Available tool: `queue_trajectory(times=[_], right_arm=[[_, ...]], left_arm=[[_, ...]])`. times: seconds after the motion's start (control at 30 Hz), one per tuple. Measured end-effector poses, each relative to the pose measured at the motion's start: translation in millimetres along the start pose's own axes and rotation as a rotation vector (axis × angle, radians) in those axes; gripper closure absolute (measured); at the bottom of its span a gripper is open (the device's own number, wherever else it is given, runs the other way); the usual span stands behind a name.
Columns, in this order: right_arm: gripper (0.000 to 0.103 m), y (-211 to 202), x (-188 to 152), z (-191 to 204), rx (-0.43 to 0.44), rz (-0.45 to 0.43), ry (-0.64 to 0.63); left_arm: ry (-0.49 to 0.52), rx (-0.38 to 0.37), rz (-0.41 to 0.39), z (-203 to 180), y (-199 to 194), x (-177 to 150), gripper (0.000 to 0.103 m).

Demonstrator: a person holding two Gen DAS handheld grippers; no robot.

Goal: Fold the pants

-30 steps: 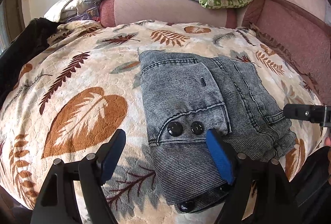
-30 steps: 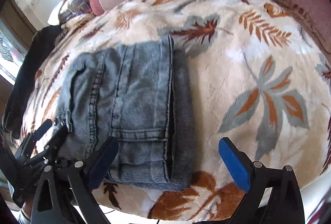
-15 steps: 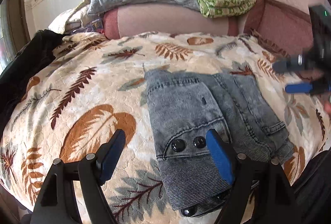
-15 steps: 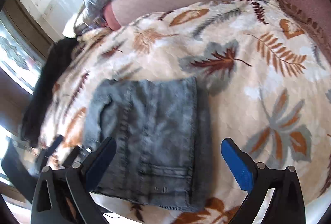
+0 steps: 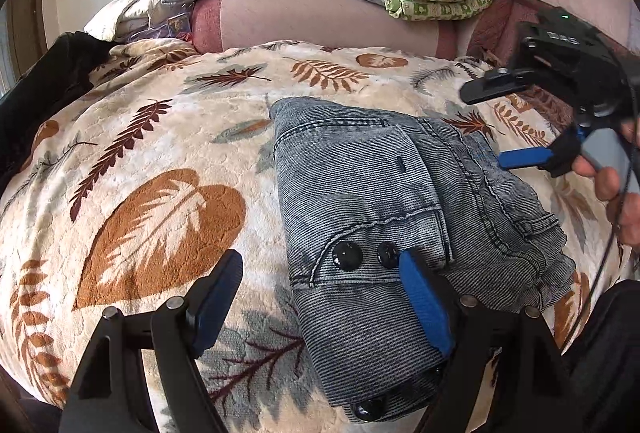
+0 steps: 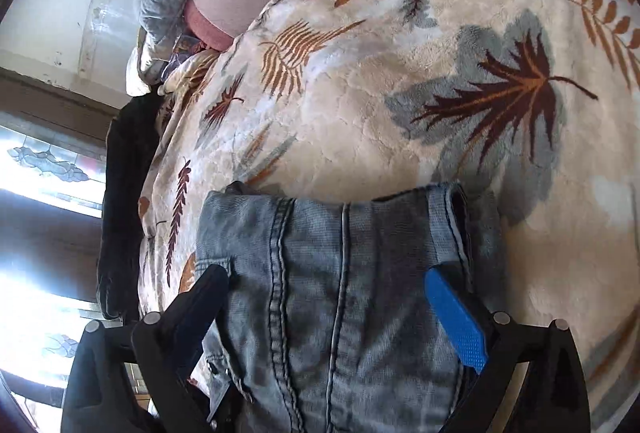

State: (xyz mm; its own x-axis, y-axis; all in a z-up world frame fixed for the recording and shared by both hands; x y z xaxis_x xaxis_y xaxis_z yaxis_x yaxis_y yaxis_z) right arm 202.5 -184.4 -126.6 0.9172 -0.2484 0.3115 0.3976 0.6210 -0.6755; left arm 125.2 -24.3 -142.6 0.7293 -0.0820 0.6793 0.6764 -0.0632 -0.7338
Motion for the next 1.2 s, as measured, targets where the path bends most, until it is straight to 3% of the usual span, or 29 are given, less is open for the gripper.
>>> queue_trajectory(times=[0.13, 0.23, 0.3, 0.43, 0.57, 0.87, 0.97, 1.2], right_arm=[[0.003, -26.5, -33.2, 15.5, 0.094, -0.018, -0.012], [0.003, -11.4, -70.8, -14.5, 0.029, 0.078, -0.006], [0.003, -22.0, -73.1, -12.4, 0.058, 0.003, -0.034], [0.003, -41.0, -75.5, 3.5, 0.107, -0.041, -0.017], [0.003, -26.7, -94.8, -4.6, 0.105, 0.005, -0.068], [0.003, -59.7, -93.1, 1.6, 0.168, -0.079, -0.066], [0.003, -74.9, -93.1, -13.6, 0.205, -0.12, -0.022], [0.003, -102.4, -61.8, -64.8, 0.226, -0.116, 0.132]], left_arm=[[0.007, 0.006, -0.009, 0.1, -1.7, -0.5, 0.022], [0.007, 0.003, -0.001, -1.5, -2.5, -0.8, 0.022], [0.01, 0.025, 0.004, -1.0, -7.6, 0.2, 0.022], [0.047, 0.062, -0.014, -0.7, -24.4, 3.9, 0.022], [0.063, 0.089, -0.011, -0.8, -33.8, 1.4, 0.022], [0.07, 0.113, 0.018, 1.2, -43.2, 0.0, 0.022], [0.009, 0.038, 0.049, 7.2, -44.5, -0.3, 0.022], [-0.362, -0.197, 0.217, 48.0, -12.2, 6.0, 0.022]])
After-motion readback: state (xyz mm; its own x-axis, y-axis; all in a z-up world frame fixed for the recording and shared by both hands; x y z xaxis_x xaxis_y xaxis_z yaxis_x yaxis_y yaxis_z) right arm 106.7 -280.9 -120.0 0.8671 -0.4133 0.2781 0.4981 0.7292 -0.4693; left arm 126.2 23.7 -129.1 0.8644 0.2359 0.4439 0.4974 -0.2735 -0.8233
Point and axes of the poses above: each gripper's, at about its wrist camera, not at the fingertips, and y roughly the way its jaws point, z to its left, x to its top, the point moved 10 cm from there along y, roughly the way its jaws point, and after that the axes turned 7 degrees about x, right-handed, at the moved point
